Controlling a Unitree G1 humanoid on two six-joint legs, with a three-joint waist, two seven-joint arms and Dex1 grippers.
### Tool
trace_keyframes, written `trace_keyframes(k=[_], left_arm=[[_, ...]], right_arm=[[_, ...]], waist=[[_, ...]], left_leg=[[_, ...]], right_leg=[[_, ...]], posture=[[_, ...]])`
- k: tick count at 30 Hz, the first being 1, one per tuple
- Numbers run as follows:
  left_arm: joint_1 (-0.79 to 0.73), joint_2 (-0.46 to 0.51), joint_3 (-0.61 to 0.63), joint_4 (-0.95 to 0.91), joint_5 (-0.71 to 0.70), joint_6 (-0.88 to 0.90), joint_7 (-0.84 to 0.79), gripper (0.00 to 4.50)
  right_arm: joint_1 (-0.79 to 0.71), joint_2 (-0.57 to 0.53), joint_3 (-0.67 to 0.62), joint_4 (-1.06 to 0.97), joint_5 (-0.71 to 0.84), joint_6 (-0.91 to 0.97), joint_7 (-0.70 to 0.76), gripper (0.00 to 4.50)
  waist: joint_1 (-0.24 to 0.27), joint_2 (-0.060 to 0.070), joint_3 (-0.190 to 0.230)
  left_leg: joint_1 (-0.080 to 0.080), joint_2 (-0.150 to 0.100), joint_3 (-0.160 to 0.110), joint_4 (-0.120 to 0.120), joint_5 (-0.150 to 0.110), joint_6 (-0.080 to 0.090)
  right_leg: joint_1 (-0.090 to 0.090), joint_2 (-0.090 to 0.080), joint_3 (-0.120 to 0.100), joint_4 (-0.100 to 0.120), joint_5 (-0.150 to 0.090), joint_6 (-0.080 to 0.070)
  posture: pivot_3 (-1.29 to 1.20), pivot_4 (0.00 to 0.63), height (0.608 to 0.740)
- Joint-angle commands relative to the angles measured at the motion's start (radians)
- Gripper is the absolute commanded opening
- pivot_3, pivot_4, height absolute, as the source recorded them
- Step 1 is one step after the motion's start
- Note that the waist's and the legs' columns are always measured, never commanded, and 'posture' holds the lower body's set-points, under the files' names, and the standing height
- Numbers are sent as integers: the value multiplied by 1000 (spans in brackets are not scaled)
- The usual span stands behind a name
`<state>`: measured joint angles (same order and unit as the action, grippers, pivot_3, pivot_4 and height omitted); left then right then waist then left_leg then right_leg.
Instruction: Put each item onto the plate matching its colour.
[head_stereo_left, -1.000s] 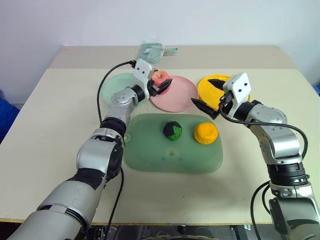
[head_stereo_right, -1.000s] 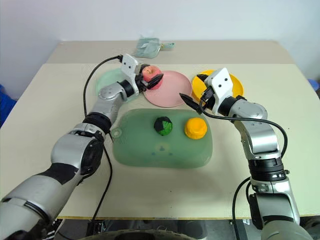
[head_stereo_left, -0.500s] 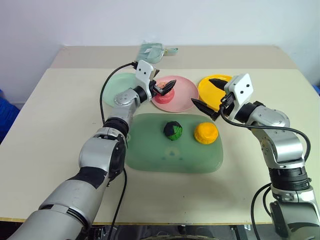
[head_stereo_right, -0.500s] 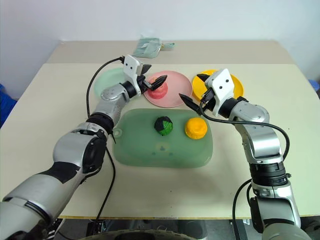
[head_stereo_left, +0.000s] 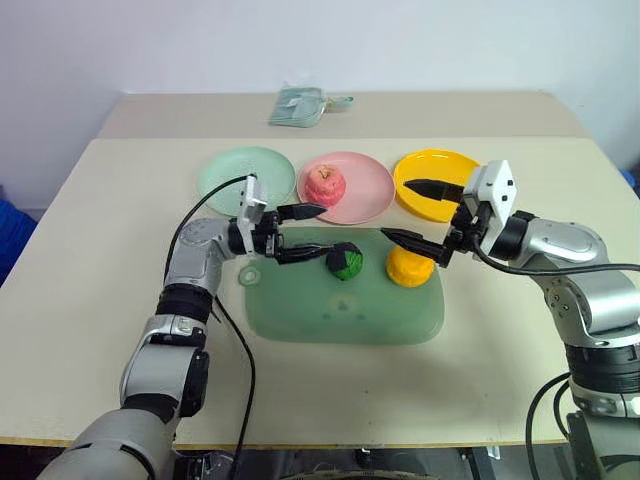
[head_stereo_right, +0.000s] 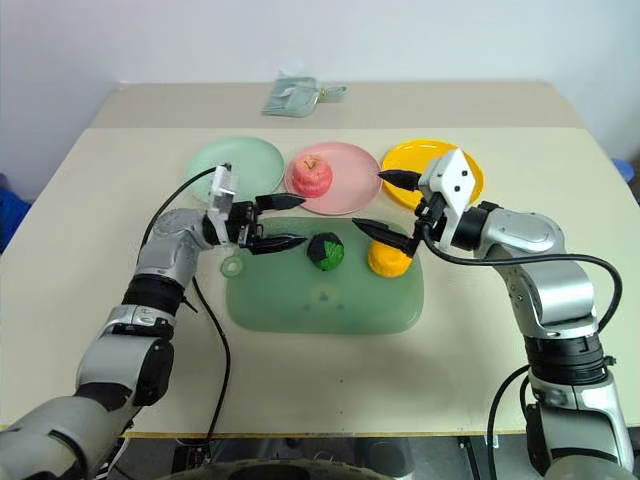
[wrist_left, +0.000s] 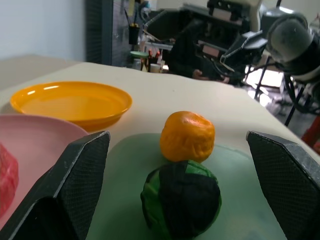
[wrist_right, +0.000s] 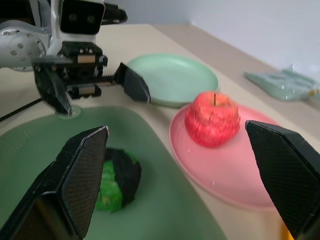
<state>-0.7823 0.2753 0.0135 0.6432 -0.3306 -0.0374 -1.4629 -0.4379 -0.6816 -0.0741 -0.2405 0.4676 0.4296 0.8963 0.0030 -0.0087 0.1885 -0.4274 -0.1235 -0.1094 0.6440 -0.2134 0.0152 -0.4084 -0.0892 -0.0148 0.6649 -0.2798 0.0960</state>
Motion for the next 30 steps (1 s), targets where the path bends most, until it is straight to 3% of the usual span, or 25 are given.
trace_keyframes(k=[1, 8, 15, 23, 26, 30], left_arm=[[-6, -18, -44, -7, 64, -121, 46, 4461], [28, -45, -90, 51, 120, -249, 88, 4461], [9, -69, -99, 126, 133, -288, 103, 4461], [1, -97, -115, 186, 147, -307, 113, 4461], [-5, -97, -117, 200, 154, -326, 124, 3185], [-15, -103, -111, 202, 145, -331, 128, 3185]], right_arm=[[-11, -4, 1, -14, -12, -21, 2, 4500], [16, -19, -4, -42, -19, -15, 7, 4500], [113, -83, -30, -109, 27, -24, 105, 4500], [139, -99, -20, -91, -1, -59, 112, 4500], [141, -99, -17, -90, -4, -61, 112, 4500], [137, -95, -20, -84, -7, -65, 113, 4500]], waist=[[5, 0, 0], [8, 0, 0], [10, 0, 0], [9, 0, 0], [9, 0, 0], [9, 0, 0]], left_leg=[[0, 0, 0, 0, 0, 0], [0, 0, 0, 0, 0, -1], [-1, 0, 0, 1, -2, 4], [0, 0, 1, 2, -4, 6], [0, 0, 0, 2, -4, 6], [0, 0, 1, 2, -4, 6]], right_leg=[[0, 0, 0, 0, 0, 0], [-1, 0, 0, 0, 0, 0], [0, 0, 0, 0, 0, 0], [0, 0, 0, 0, 0, 0], [0, 0, 0, 0, 0, 0], [0, 0, 0, 0, 0, 0]], posture=[[0, 150, 738], [0, 150, 738], [0, 150, 738], [0, 150, 738], [0, 150, 738], [0, 150, 738]])
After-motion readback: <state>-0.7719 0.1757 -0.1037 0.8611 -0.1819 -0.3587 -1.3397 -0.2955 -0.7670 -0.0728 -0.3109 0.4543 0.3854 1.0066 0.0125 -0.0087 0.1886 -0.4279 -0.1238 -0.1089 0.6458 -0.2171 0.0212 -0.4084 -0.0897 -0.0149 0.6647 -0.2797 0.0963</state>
